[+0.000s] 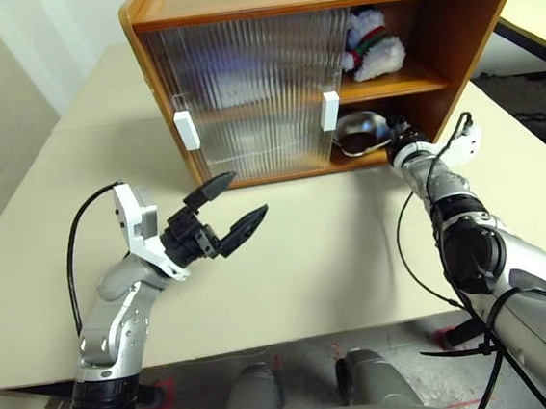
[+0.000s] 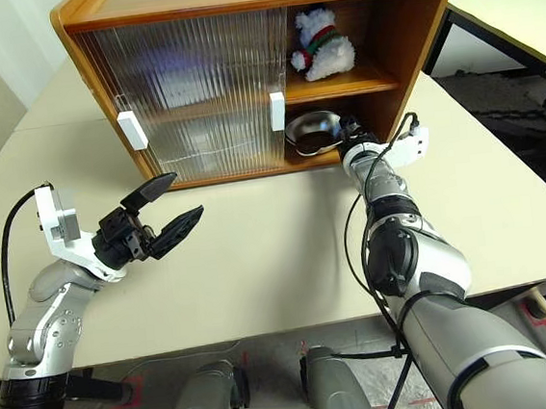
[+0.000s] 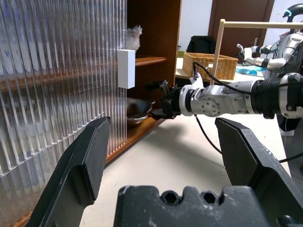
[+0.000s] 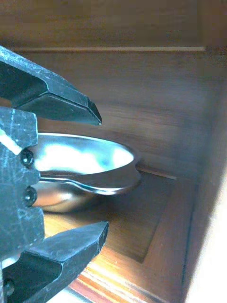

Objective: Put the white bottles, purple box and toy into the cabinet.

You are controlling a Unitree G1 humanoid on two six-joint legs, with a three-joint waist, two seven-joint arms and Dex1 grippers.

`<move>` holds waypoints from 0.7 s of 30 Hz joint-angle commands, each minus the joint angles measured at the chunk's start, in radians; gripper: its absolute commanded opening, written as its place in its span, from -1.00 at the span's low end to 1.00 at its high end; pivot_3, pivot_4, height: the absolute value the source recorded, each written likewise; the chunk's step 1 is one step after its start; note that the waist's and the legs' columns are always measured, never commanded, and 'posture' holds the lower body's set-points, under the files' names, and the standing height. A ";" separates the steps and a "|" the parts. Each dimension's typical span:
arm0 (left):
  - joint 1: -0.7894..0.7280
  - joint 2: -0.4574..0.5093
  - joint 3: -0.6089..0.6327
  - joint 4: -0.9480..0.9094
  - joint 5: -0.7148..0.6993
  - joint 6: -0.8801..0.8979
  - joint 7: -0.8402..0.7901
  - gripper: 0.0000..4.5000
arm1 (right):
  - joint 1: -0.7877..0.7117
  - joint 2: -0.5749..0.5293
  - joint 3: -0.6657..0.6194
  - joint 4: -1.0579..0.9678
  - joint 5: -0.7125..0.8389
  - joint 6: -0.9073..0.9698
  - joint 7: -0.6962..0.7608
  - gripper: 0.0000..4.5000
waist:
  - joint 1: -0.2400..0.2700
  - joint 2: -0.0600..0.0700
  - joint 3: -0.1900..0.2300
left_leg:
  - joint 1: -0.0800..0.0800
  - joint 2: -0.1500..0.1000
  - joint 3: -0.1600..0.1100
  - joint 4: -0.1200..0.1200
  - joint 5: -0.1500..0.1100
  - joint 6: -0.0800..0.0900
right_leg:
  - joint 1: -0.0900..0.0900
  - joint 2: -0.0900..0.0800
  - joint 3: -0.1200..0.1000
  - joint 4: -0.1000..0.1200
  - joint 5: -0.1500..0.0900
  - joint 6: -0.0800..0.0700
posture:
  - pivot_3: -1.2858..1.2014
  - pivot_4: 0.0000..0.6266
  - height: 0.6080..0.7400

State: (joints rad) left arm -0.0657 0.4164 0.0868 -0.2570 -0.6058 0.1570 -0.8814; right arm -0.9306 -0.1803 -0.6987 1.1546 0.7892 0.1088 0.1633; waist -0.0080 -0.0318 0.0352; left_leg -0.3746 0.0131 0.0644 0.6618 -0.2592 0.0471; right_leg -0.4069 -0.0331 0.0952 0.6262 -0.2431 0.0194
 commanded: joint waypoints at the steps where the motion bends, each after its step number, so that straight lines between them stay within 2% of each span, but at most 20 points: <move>1: 0.011 0.002 -0.010 -0.011 0.012 0.002 0.004 1.00 | 0.063 0.001 0.053 -0.094 -0.045 0.061 0.032 0.99 | 0.000 0.000 0.000 | 0.000 0.000 0.000 0.000 0.000 0.000 | 0.000 0.000 0.000 0.000 0.000 0.000 | 0.18 -1.00 1.00; 7: 0.009 0.007 -0.008 -0.005 0.009 0.005 -0.003 1.00 | 0.258 0.029 0.189 -0.431 -0.094 0.215 0.061 0.99 | 0.004 0.000 0.000 | -0.001 0.000 -0.001 0.000 0.000 0.000 | 0.000 -0.001 -0.001 0.000 0.000 0.000 | 0.17 -1.00 1.00; 9: 0.004 0.006 -0.012 -0.002 0.009 0.008 -0.004 1.00 | 0.310 0.037 0.212 -0.518 -0.091 0.259 0.059 0.82 | 0.004 0.000 0.000 | -0.001 0.000 -0.001 0.000 0.000 -0.001 | 0.000 -0.002 -0.001 0.001 0.000 0.000 | 0.16 -1.00 1.00; 11: -0.002 0.004 -0.017 -0.003 0.009 0.013 0.000 1.00 | 0.345 0.046 0.219 -0.578 -0.087 0.286 0.046 0.58 | 0.002 0.000 0.000 | 0.000 0.001 -0.002 0.000 0.000 -0.001 | 0.000 -0.002 -0.001 0.001 0.000 0.000 | 0.16 -1.00 1.00; 18: -0.005 0.008 -0.017 -0.021 0.004 0.028 0.009 1.00 | 0.470 0.062 0.296 -0.799 -0.105 0.368 0.050 -0.58 | 0.001 0.001 0.001 | 0.000 0.001 -0.001 0.000 0.000 -0.001 | -0.001 -0.001 -0.001 0.001 -0.001 0.000 | 0.17 -1.00 1.00; 20: 0.004 0.010 -0.013 -0.030 0.002 0.030 0.012 1.00 | 0.550 0.035 0.394 -0.916 -0.159 0.361 0.120 -0.92 | 0.002 0.001 0.001 | 0.000 0.001 -0.001 0.000 0.000 -0.001 | -0.001 -0.001 -0.001 0.000 -0.001 0.000 | 0.17 -1.00 1.00; 21: 0.006 0.011 -0.012 -0.033 0.002 0.031 0.012 1.00 | 0.581 0.023 0.433 -0.962 -0.180 0.356 0.149 -0.98 | 0.003 0.001 0.001 | 0.000 0.001 -0.001 0.000 0.000 -0.001 | -0.001 -0.001 -0.001 0.000 -0.001 0.001 | 0.18 -1.00 1.00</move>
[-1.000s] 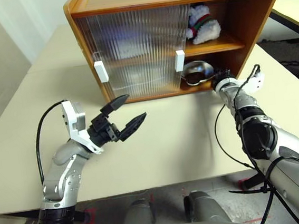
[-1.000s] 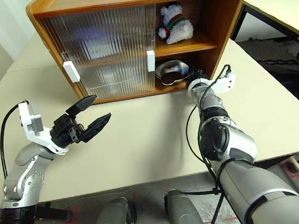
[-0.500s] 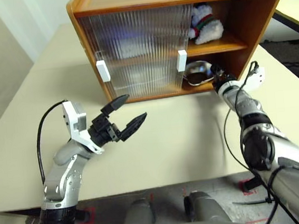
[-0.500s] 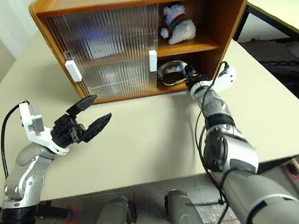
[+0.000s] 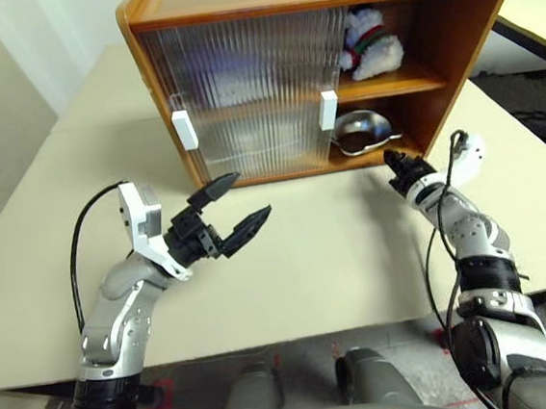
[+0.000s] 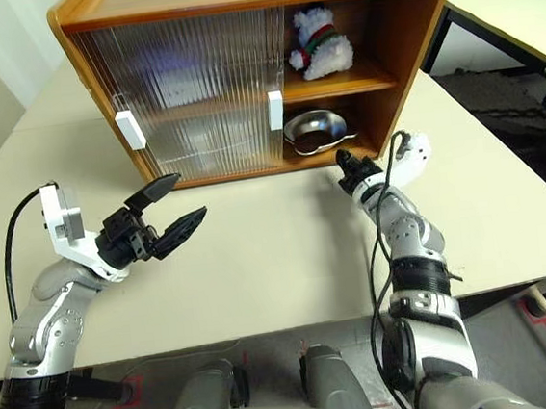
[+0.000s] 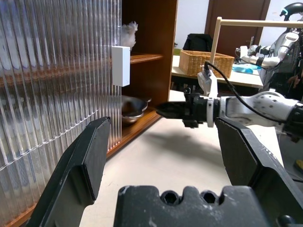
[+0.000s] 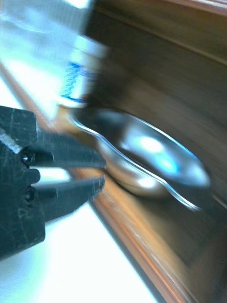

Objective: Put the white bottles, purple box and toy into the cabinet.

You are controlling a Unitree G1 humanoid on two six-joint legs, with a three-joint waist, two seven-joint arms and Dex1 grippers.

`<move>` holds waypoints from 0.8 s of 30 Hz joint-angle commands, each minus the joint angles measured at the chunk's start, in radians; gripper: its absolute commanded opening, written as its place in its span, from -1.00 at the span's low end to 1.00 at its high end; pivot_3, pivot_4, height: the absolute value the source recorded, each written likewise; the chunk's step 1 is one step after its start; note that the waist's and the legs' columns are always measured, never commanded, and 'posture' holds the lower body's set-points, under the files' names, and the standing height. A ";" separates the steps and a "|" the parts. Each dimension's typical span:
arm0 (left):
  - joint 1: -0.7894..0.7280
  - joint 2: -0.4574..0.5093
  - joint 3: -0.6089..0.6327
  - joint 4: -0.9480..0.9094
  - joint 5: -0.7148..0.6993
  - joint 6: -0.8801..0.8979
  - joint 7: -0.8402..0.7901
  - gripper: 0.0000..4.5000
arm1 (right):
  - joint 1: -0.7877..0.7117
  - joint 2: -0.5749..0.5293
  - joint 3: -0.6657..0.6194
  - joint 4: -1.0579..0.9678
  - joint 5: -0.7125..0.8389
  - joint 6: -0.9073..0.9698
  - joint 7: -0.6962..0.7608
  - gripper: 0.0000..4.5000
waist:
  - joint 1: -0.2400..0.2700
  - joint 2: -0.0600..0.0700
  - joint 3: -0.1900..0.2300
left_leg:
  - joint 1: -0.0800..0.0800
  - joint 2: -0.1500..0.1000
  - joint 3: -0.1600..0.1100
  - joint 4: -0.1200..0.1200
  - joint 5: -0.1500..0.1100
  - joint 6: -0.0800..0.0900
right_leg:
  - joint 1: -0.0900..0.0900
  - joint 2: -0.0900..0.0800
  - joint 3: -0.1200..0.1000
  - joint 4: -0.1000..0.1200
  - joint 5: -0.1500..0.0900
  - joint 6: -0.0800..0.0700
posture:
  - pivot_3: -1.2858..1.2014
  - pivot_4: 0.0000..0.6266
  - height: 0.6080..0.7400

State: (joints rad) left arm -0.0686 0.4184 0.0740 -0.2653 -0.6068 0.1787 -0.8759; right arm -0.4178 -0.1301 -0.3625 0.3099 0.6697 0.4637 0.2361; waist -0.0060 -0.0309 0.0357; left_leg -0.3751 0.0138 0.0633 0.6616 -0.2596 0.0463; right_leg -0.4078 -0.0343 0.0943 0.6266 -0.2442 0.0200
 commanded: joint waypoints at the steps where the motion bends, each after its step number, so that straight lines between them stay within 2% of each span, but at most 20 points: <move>1: 0.012 0.011 0.003 -0.026 0.002 0.010 0.008 1.00 | 0.106 -0.052 0.155 -0.171 -0.098 -0.014 0.120 -0.98 | 0.002 0.000 0.000 | 0.000 0.000 0.000 0.000 0.000 0.000 | 0.000 0.000 0.000 0.000 0.000 0.000 | 0.18 -1.00 1.00; 6: 0.019 0.015 0.011 -0.027 -0.001 0.009 0.009 1.00 | 0.172 -0.105 0.301 -0.308 -0.188 -0.097 0.261 -0.98 | 0.005 0.000 0.000 | 0.000 -0.001 0.001 0.000 0.000 0.000 | 0.000 0.000 0.000 -0.001 -0.003 0.004 | 0.18 -1.00 1.00; 10: 0.018 0.018 0.011 -0.018 0.000 0.008 0.006 1.00 | 0.080 -0.086 0.376 -0.350 -0.230 -0.124 0.297 -0.98 | 0.005 -0.001 0.000 | 0.001 0.000 0.000 0.000 -0.001 -0.001 | 0.000 0.000 0.001 0.000 -0.002 0.003 | 0.17 -1.00 1.00; 18: 0.011 0.010 0.007 -0.019 0.001 0.009 0.016 1.00 | -0.136 0.025 0.399 -0.251 -0.244 -0.102 0.251 -0.98 | 0.025 -0.002 0.000 | 0.001 0.000 0.000 0.001 -0.001 -0.002 | -0.001 0.001 -0.001 0.001 0.000 -0.001 | 0.18 -1.00 1.00; 24: 0.013 0.004 -0.006 -0.037 0.004 0.012 0.032 1.00 | -0.209 0.079 0.399 -0.154 -0.294 -0.143 0.223 -0.98 | 0.032 -0.003 -0.001 | -0.001 0.000 -0.001 0.000 -0.004 -0.006 | -0.001 -0.003 -0.003 0.001 0.000 -0.002 | 0.18 -1.00 1.00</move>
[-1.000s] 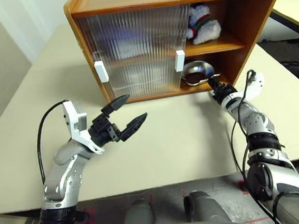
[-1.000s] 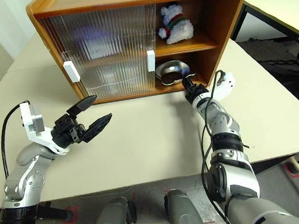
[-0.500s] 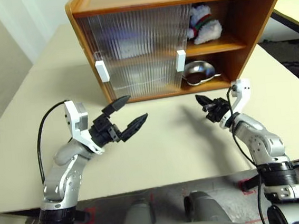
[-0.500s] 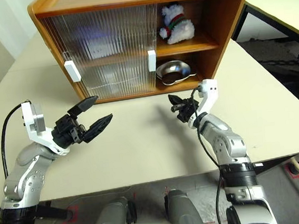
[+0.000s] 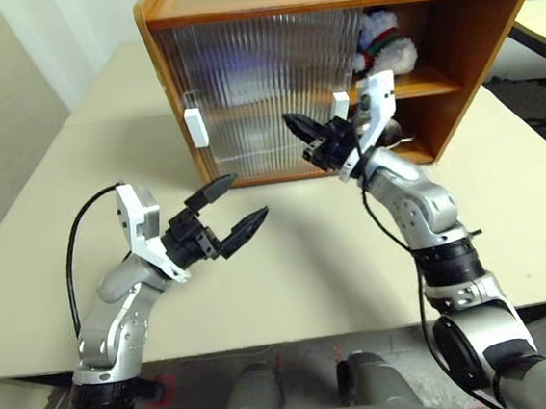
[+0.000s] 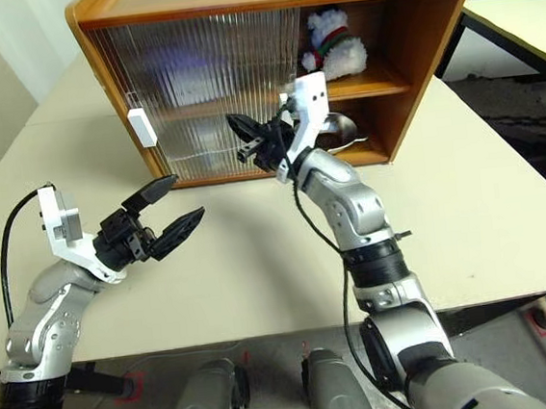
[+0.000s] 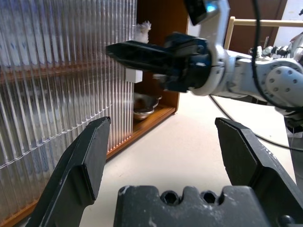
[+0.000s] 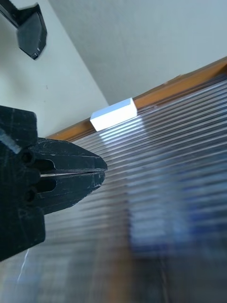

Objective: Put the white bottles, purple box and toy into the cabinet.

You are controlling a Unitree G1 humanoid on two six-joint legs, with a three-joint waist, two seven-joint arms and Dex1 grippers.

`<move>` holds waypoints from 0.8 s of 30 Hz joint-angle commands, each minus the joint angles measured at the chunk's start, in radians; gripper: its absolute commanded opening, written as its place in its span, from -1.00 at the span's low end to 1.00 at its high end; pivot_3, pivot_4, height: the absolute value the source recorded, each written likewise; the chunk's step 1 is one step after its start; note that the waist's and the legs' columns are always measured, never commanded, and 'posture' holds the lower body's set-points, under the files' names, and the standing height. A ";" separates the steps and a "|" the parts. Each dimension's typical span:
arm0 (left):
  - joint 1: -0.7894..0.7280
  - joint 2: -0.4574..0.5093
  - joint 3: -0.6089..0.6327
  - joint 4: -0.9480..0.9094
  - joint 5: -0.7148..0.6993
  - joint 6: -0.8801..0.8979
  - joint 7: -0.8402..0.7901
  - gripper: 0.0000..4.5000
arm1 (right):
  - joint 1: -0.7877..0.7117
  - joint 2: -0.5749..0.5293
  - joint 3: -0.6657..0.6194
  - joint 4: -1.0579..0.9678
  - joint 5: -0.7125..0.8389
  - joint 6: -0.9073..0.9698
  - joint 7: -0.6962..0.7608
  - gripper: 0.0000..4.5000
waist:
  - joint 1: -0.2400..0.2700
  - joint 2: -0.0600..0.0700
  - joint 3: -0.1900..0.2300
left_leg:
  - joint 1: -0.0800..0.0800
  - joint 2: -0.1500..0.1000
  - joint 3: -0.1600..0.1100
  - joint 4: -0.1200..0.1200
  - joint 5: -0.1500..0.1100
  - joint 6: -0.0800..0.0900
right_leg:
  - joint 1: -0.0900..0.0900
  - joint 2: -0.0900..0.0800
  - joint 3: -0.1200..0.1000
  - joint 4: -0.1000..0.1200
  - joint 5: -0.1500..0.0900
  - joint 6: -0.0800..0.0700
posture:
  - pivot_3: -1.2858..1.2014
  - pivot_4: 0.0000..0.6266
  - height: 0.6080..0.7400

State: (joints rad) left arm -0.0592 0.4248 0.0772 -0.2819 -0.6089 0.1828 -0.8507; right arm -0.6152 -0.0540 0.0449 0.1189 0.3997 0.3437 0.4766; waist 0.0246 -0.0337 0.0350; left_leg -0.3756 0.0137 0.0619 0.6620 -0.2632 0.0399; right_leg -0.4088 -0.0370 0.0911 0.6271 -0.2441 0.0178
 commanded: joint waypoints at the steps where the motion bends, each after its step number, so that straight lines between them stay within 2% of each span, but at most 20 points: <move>1: 0.004 -0.002 -0.010 -0.022 0.007 0.007 0.008 1.00 | -0.015 0.005 -0.013 0.042 -0.029 -0.027 -0.026 -0.98 | 0.002 0.000 0.000 | 0.000 0.000 0.000 0.000 0.000 -0.001 | 0.000 -0.001 0.000 0.000 0.000 0.000 | 0.18 -1.00 1.00; 9: 0.007 -0.001 -0.008 -0.009 0.007 0.001 0.003 1.00 | 0.003 -0.023 -0.026 0.011 -0.089 -0.030 -0.086 -0.98 | 0.002 0.000 0.000 | -0.001 0.000 -0.001 0.000 -0.001 -0.001 | -0.001 0.001 -0.001 0.002 0.000 -0.001 | 0.18 -1.00 1.00; 24: -0.002 -0.018 -0.022 0.011 0.020 -0.014 -0.009 1.00 | 0.012 -0.058 -0.098 0.005 -0.111 -0.020 -0.190 -0.98 | -0.006 0.000 0.000 | -0.001 0.000 -0.001 0.000 0.001 0.002 | -0.001 0.003 -0.001 0.002 0.000 -0.001 | 0.17 -1.00 1.00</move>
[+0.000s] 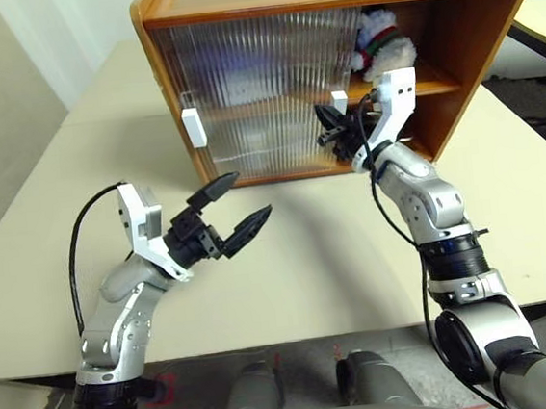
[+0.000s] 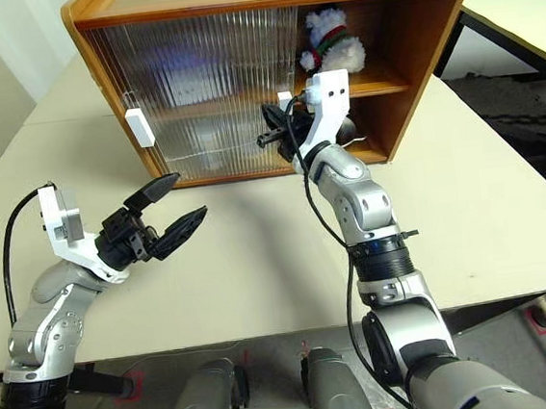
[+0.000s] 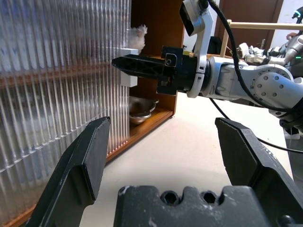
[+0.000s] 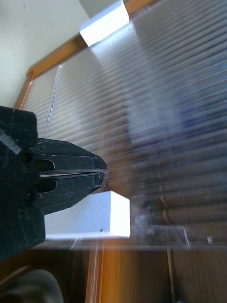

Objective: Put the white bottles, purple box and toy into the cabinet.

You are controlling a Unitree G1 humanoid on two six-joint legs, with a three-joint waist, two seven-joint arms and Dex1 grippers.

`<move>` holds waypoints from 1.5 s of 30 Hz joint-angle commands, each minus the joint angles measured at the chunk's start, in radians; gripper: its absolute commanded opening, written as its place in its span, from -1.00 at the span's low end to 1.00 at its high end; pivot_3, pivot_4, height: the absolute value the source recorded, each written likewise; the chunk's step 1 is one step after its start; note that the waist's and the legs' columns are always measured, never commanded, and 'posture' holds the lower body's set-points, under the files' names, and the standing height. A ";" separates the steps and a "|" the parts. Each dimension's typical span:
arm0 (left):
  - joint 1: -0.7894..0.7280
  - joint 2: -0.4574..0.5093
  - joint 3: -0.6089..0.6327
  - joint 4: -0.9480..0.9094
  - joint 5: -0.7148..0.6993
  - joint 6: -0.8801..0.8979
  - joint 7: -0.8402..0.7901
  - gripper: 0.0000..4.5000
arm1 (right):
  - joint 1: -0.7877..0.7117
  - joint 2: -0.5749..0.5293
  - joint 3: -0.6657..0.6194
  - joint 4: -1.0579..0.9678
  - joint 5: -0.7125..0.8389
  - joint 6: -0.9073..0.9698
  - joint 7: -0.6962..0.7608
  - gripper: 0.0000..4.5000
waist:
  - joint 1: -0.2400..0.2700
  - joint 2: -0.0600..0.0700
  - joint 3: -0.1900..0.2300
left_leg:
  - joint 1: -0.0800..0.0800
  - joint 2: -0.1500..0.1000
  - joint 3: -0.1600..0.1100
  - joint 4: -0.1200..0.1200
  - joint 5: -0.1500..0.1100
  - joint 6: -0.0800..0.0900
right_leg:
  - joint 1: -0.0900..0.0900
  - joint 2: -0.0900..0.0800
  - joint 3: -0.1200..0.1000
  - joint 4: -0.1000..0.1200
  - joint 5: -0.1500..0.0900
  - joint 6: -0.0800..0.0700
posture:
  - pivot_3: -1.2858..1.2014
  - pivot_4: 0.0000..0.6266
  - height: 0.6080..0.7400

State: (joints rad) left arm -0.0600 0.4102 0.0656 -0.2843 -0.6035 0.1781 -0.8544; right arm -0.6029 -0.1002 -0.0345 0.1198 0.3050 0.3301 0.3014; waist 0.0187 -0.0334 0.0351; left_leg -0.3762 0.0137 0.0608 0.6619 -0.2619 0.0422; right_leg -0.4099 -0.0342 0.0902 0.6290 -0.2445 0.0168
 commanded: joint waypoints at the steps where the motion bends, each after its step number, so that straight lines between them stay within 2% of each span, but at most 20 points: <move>1: -0.001 -0.003 -0.011 0.013 0.015 -0.009 -0.005 1.00 | 0.002 -0.017 -0.021 0.002 -0.016 -0.005 -0.016 -0.98 | 0.000 0.000 0.000 | 0.000 0.000 0.000 0.000 0.000 0.000 | 0.000 0.000 0.000 0.000 0.000 0.000 | 0.17 -1.00 1.00; 12: -0.015 0.001 -0.005 0.040 0.011 -0.013 -0.018 1.00 | 0.026 -0.066 -0.056 -0.029 -0.026 -0.017 -0.042 -0.98 | 0.002 0.000 0.000 | 0.000 -0.001 0.000 0.000 0.000 0.001 | 0.001 0.000 0.000 0.000 0.000 0.000 | 0.17 -1.00 1.00; 18: -0.009 0.003 -0.008 0.027 0.009 -0.007 -0.016 1.00 | 0.074 -0.128 -0.096 -0.050 -0.013 -0.002 -0.025 -0.98 | 0.004 0.000 0.000 | 0.000 -0.001 0.000 0.000 0.001 0.001 | 0.001 -0.001 0.000 -0.001 0.000 0.000 | 0.16 -1.00 1.00; 27: -0.020 0.001 -0.011 0.043 0.008 -0.008 -0.026 1.00 | 0.109 -0.149 -0.123 -0.064 -0.016 -0.003 -0.033 -0.98 | 0.001 0.000 0.000 | 0.001 -0.001 0.000 0.001 0.001 0.002 | 0.002 0.000 0.001 -0.001 0.000 0.000 | 0.15 -1.00 1.00; 45: -0.023 -0.005 -0.022 0.037 0.009 0.001 -0.029 1.00 | 0.132 -0.252 -0.202 0.002 -0.028 -0.044 -0.030 -0.98 | -0.003 0.000 0.000 | 0.001 -0.001 0.001 0.001 0.001 0.002 | 0.002 0.001 0.002 -0.002 -0.001 0.001 | 0.13 -1.00 1.00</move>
State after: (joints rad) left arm -0.0781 0.4077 0.0569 -0.2555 -0.6002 0.1721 -0.8809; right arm -0.4849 -0.3423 -0.2114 0.1013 0.2856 0.3033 0.2717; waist 0.0156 -0.0335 0.0351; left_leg -0.3751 0.0129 0.0624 0.6631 -0.2606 0.0445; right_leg -0.4076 -0.0334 0.0922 0.6273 -0.2451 0.0179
